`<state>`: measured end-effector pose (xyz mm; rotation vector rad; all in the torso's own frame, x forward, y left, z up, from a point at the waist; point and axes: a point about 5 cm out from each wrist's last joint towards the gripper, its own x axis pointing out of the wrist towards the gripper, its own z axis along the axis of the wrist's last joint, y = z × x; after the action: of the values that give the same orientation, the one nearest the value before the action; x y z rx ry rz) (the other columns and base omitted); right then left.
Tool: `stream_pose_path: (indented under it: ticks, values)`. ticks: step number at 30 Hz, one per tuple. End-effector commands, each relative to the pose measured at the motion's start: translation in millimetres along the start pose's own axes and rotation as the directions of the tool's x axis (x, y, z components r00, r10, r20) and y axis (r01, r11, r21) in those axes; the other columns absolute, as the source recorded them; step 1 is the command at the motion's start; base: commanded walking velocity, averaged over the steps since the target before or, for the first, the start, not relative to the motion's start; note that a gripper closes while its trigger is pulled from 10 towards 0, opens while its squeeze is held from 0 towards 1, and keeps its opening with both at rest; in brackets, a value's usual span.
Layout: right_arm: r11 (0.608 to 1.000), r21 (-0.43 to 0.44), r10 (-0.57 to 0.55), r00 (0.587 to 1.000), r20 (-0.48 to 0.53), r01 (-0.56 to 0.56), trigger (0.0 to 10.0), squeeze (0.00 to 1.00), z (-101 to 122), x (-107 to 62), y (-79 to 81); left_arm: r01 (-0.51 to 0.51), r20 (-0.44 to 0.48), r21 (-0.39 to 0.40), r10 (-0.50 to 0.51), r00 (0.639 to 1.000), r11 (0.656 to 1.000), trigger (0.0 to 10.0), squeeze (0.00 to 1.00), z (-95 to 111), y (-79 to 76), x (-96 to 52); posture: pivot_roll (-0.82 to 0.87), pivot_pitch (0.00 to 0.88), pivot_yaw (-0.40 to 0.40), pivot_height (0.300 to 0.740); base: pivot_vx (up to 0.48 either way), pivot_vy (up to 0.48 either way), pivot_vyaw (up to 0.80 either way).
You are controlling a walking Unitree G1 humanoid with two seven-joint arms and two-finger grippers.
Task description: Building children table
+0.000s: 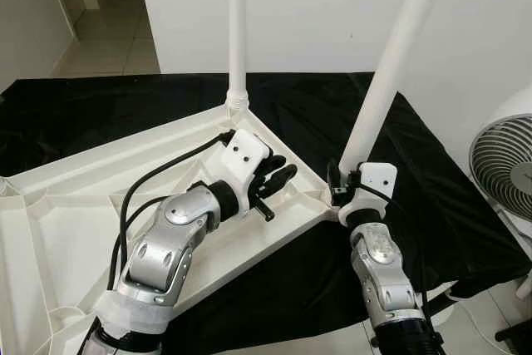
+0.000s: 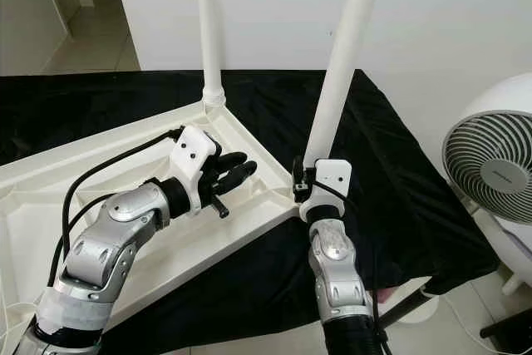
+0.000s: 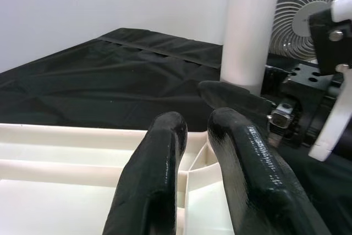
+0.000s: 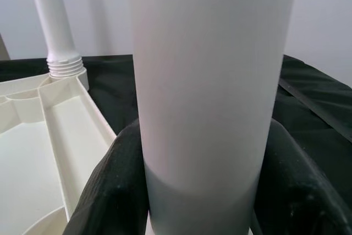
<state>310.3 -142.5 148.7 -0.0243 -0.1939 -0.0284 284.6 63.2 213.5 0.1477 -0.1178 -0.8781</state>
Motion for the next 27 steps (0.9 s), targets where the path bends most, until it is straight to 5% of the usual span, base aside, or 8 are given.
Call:
stream_pose_path:
  ticks: [1,19,27]
  values:
    - [0.998,-0.03,-0.055,0.99,-0.13,0.051,10.0,0.0,-26,-6.4,-5.5,-0.064,0.012,0.008,0.064,0.998,0.998,10.0,0.0,4,2.9,-0.9,0.05,0.06,-0.009,0.74,0.0,0.0,0.0]
    - [0.979,-0.072,-0.199,0.971,-0.132,0.191,10.0,0.0,-26,5.8,-13.3,-0.063,0.016,0.008,0.063,0.998,0.998,10.0,0.0,5,2.3,0.2,0.05,0.056,-0.015,0.74,0.0,0.0,0.0]
    - [0.931,-0.133,-0.355,0.926,-0.127,0.339,10.0,0.0,-28,9.7,-28.6,-0.062,0.019,0.007,0.062,0.998,0.998,10.0,0.0,5,0.5,0.7,0.05,0.05,-0.019,0.74,0.0,0.0,0.0]
